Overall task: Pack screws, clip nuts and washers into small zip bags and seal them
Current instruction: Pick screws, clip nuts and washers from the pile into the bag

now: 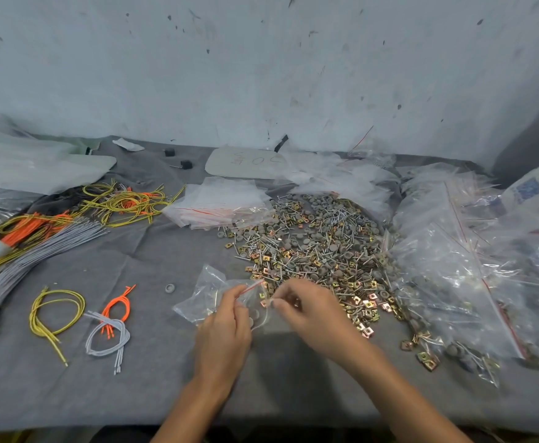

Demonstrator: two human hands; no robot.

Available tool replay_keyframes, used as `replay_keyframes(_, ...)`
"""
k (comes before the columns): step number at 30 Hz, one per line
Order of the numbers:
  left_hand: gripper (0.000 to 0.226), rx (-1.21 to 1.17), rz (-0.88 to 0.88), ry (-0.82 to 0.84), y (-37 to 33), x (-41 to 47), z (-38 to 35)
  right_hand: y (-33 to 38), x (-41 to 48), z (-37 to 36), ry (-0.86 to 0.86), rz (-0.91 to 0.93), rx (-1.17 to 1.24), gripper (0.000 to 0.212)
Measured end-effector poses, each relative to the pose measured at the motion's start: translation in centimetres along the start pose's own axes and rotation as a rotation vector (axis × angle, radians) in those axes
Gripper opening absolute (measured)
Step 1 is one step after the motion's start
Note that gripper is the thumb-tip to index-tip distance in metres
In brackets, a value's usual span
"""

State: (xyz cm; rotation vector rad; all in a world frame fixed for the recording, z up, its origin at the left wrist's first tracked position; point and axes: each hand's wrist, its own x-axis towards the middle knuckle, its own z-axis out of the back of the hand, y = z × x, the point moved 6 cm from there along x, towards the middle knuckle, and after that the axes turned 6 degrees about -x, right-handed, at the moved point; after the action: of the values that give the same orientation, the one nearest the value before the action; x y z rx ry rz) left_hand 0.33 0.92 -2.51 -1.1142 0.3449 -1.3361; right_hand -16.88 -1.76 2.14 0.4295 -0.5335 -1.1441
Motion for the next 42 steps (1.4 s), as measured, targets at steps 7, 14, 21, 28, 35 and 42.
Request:
replay_keyframes(7, 0.043, 0.007, -0.014, 0.014, 0.1, 0.0, -0.1, 2.2, 1.1, -3.6, -0.019, 0.092, -0.169, 0.006)
replay_keyframes(14, 0.041, 0.007, -0.019, -0.009, 0.0, 0.1, 0.0, 1.4, 1.6, -3.7, 0.053, 0.101, -0.269, 0.011)
replay_keyframes(21, 0.040, -0.007, -0.015, -0.038, -0.2, 0.1, 0.2, -1.0, 2.4, 0.3, -0.049, -0.004, -0.138, 0.008)
replay_keyframes(28, 0.043, -0.015, 0.003, -0.020, -0.2, 0.2, 0.2, -8.3, 4.7, 4.7, -0.059, -0.276, -0.365, 0.006)
replay_keyframes(35, 0.044, -0.017, 0.018, -0.009, -0.3, 0.1, 0.2, -9.6, 5.2, 4.3, 0.007, -0.252, -0.439, 0.007)
replay_keyframes(42, 0.042, -0.012, 0.010, -0.027, -0.3, 0.1, 0.2, -7.3, 3.5, 5.2, -0.166, -0.217, -0.177, 0.011)
